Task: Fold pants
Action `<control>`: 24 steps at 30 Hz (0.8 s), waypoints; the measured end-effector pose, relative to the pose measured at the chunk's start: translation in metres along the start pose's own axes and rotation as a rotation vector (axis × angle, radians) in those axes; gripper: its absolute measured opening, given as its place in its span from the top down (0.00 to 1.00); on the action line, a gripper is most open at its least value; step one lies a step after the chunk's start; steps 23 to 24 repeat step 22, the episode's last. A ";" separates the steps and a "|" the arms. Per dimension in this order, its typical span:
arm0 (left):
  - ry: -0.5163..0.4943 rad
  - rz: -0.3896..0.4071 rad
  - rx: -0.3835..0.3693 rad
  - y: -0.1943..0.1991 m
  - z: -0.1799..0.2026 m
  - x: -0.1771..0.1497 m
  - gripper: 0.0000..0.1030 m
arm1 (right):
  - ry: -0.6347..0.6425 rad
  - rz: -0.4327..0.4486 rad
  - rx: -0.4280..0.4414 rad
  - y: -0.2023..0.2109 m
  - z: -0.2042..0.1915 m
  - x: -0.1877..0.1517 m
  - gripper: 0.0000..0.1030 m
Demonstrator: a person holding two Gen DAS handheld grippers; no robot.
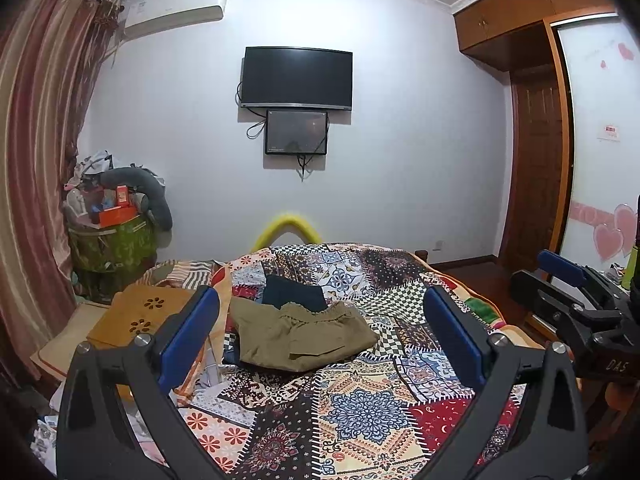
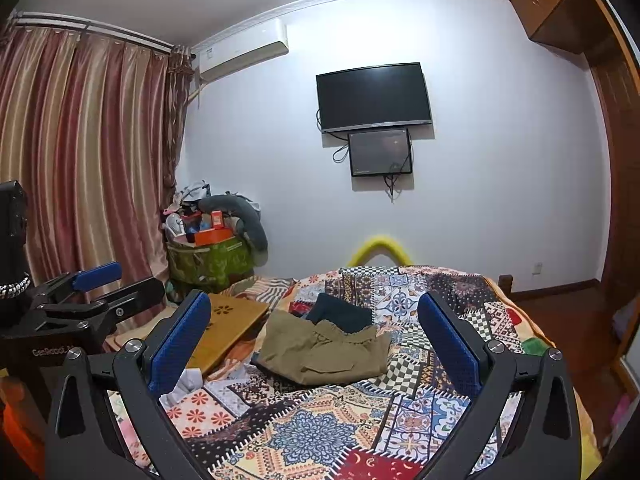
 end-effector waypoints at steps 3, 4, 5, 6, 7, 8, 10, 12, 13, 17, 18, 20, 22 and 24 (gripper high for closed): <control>0.005 -0.001 -0.001 0.000 -0.001 0.001 0.00 | -0.002 -0.001 0.003 -0.001 -0.001 0.001 0.00; 0.008 -0.001 -0.001 0.001 -0.002 0.001 0.00 | -0.001 -0.001 0.002 -0.001 -0.001 0.001 0.00; 0.012 -0.004 -0.001 0.000 -0.002 0.001 0.00 | -0.001 -0.001 0.002 -0.001 -0.001 0.001 0.00; 0.017 -0.006 -0.002 0.000 -0.003 0.001 0.00 | -0.002 -0.001 0.003 -0.001 -0.001 0.001 0.00; 0.022 -0.007 -0.006 0.000 -0.003 0.001 0.00 | -0.003 0.000 0.004 -0.001 -0.001 0.001 0.00; 0.026 -0.009 -0.009 0.000 -0.003 0.000 0.00 | -0.007 0.002 0.005 -0.001 -0.001 0.001 0.00; 0.026 -0.013 -0.015 0.000 -0.002 -0.001 0.00 | -0.011 0.006 0.006 -0.001 -0.001 0.002 0.00; 0.024 -0.014 -0.018 -0.001 -0.001 -0.001 0.00 | -0.009 0.006 0.005 -0.001 -0.001 0.002 0.00; 0.022 -0.013 -0.019 0.000 0.000 -0.002 0.00 | -0.006 0.004 0.003 -0.002 -0.001 0.002 0.00; 0.022 -0.012 -0.020 -0.001 0.000 -0.003 0.00 | -0.007 -0.002 0.000 -0.004 0.001 0.000 0.00; 0.024 -0.014 -0.022 -0.001 -0.001 -0.003 0.00 | -0.007 -0.004 0.000 -0.005 0.001 0.000 0.00; 0.026 -0.017 -0.020 -0.003 -0.002 -0.004 0.00 | -0.006 -0.008 -0.001 -0.006 0.001 -0.002 0.00; 0.025 -0.024 -0.024 -0.005 -0.002 -0.006 0.00 | -0.002 -0.012 -0.003 -0.007 0.002 -0.003 0.00; 0.025 -0.024 -0.024 -0.005 -0.002 -0.006 0.00 | -0.002 -0.012 -0.003 -0.007 0.002 -0.003 0.00</control>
Point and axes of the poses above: each gripper's, at about its wrist camera, not at the fingertips, and y roughly against the way its jaws point, z to its right, x to its top, the point moved 7 cm from there along -y, roughly the way its jaws point, and after that the axes turned 7 degrees about z, right-handed, at the moved point
